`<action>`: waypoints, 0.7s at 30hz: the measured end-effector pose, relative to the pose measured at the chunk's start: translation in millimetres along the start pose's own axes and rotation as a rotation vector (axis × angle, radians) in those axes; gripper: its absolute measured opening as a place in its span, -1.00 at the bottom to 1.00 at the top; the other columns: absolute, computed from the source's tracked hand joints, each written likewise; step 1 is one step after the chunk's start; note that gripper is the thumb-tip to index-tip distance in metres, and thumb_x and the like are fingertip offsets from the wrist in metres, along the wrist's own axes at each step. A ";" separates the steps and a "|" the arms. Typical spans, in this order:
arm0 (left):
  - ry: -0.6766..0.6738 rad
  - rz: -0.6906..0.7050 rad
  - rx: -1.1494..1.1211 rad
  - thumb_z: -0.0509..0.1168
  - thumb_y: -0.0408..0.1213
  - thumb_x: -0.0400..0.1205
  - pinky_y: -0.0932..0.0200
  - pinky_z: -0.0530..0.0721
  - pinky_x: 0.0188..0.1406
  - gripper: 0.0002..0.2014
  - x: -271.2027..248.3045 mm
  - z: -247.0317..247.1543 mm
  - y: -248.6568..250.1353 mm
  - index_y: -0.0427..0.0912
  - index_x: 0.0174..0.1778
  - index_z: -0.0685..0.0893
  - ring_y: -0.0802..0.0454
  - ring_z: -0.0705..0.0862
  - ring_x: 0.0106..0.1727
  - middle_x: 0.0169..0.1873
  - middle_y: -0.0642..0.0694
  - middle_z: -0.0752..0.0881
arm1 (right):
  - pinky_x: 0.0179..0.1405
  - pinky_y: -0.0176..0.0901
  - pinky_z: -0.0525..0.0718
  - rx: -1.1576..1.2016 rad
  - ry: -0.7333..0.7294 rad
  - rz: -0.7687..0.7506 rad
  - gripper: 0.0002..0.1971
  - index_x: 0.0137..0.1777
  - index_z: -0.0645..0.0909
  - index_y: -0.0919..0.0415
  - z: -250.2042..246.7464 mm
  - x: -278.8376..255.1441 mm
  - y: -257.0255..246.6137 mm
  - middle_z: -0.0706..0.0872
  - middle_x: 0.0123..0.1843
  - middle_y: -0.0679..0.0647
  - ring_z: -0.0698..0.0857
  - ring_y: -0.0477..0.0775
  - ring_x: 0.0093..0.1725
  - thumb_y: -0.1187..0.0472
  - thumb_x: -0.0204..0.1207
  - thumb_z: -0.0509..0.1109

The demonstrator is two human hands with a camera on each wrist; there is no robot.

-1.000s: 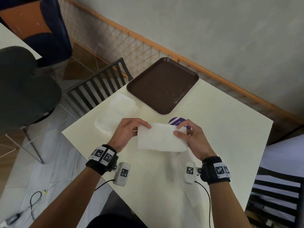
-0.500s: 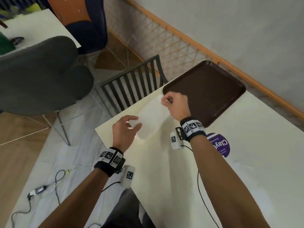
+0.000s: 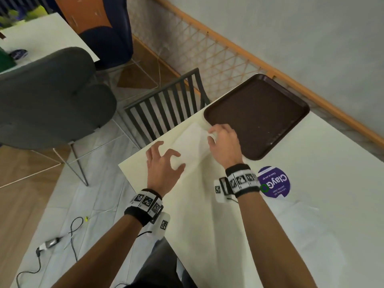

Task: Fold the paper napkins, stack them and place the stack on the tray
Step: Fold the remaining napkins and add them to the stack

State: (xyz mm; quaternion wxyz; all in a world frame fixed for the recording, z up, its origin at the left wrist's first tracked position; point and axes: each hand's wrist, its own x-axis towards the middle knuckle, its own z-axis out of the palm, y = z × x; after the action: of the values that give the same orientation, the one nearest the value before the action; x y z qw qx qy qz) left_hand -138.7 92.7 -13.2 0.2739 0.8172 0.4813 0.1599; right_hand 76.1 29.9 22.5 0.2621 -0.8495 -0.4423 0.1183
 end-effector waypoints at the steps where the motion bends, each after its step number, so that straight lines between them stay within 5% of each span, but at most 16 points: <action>1: 0.022 0.043 -0.031 0.66 -0.10 0.54 -0.09 0.43 0.54 -0.71 -8.6 1.1 6.5 0.05 0.13 0.80 -0.22 0.33 0.63 0.58 -0.11 0.46 | 0.25 -0.12 0.59 0.047 0.016 0.009 -0.81 0.32 0.74 0.06 -10.8 -20.1 5.5 0.69 0.42 0.06 0.68 0.11 0.34 0.18 0.75 0.49; 4: -0.032 0.091 -0.147 0.59 -0.14 0.62 0.14 0.52 0.37 -0.83 -40.6 11.2 30.4 0.08 0.09 0.79 -0.04 0.53 0.43 0.36 0.06 0.65 | 0.17 -0.13 0.67 0.085 0.016 0.038 -0.87 0.24 0.73 -0.03 -35.1 -83.5 31.5 0.77 0.27 0.00 0.76 0.06 0.23 0.10 0.75 0.50; 7: -0.179 0.141 -0.205 0.51 -0.10 0.67 -0.02 0.72 0.23 -0.90 -73.9 37.0 55.7 0.13 0.06 0.77 0.10 0.69 0.15 0.08 0.20 0.74 | 0.11 -0.17 0.73 0.065 0.015 0.123 -0.84 0.27 0.74 -0.05 -53.8 -142.3 70.9 0.82 0.21 -0.08 0.79 -0.03 0.15 0.05 0.74 0.52; 11: -0.349 0.233 -0.209 0.46 -0.05 0.68 -0.06 0.76 0.10 -0.93 -114.2 79.8 88.8 0.13 0.04 0.75 0.18 0.70 0.04 -0.07 0.24 0.75 | 0.13 0.06 0.83 -0.010 0.024 0.284 -0.71 0.32 0.73 -0.05 -80.5 -196.1 144.7 0.84 0.24 -0.02 0.83 0.11 0.13 0.05 0.63 0.61; 13: -0.423 0.263 -0.192 0.45 -0.02 0.69 -0.07 0.72 0.14 -0.90 -132.9 99.8 107.4 0.10 0.06 0.74 0.13 0.68 0.08 -0.04 0.21 0.73 | 0.20 0.15 0.80 -0.077 -0.006 0.437 -0.58 0.39 0.67 -0.02 -97.4 -211.5 180.7 0.78 0.32 0.04 0.79 0.20 0.24 -0.01 0.59 0.65; 17: -0.571 0.263 -0.061 0.46 0.17 0.65 -0.08 0.60 0.36 -0.58 -171.9 139.1 140.9 0.00 0.30 0.67 -0.04 0.52 0.33 0.24 0.02 0.60 | 0.36 0.29 0.68 -0.259 -0.219 0.624 -0.02 0.59 0.40 0.15 -119.7 -234.3 232.9 0.58 0.49 0.19 0.60 0.37 0.50 -0.30 0.34 0.78; 21: -0.569 0.338 0.190 0.49 0.30 0.50 -0.08 0.47 0.31 -0.25 -193.4 162.3 154.0 0.01 0.50 0.45 -0.14 0.39 0.39 0.36 -0.03 0.40 | 0.30 0.28 0.68 -0.301 -0.238 0.618 -0.02 0.53 0.39 0.14 -120.6 -243.3 246.4 0.70 0.42 0.17 0.69 0.34 0.42 -0.42 0.33 0.72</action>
State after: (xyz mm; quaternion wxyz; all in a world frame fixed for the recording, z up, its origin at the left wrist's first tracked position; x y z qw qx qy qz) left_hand -39.8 -183.6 -49.8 0.2891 0.9192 0.2561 -0.0767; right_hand 156.9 -325.3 -19.9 0.0324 -0.9525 -0.2045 0.2235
